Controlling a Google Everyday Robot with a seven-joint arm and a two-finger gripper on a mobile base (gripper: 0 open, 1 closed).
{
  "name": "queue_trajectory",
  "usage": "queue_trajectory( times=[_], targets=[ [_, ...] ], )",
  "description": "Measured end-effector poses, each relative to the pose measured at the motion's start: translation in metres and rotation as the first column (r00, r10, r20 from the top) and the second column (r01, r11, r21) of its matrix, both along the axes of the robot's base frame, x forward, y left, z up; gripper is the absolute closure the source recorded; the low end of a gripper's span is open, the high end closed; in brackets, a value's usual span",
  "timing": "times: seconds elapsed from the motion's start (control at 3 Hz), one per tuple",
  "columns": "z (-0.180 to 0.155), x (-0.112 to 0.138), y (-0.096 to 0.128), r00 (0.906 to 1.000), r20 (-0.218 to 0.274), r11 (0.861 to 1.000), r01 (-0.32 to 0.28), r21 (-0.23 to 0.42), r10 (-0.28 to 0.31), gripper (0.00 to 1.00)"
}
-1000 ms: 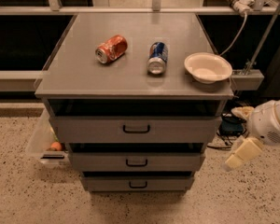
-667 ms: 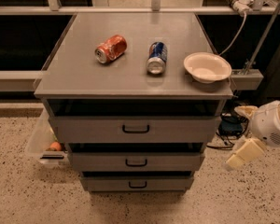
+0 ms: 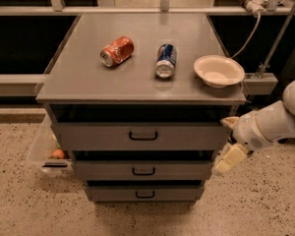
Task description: Open top drawer
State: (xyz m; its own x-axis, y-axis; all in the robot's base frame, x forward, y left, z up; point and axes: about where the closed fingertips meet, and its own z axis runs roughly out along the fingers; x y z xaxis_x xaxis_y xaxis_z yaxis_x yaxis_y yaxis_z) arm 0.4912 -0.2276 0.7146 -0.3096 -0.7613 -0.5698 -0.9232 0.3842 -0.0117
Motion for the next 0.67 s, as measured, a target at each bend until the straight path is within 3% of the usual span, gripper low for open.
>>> queue_trajectory(
  times=[0.33, 0.67],
  targets=[
    [-0.0265, 0.0204, 0.0232, 0.997, -0.019, 0.997, -0.074, 0.028, 0.074, 0.0],
    [-0.0256, 0.0203, 0.0231, 0.997, -0.019, 0.997, -0.074, 0.028, 0.074, 0.0]
  ],
)
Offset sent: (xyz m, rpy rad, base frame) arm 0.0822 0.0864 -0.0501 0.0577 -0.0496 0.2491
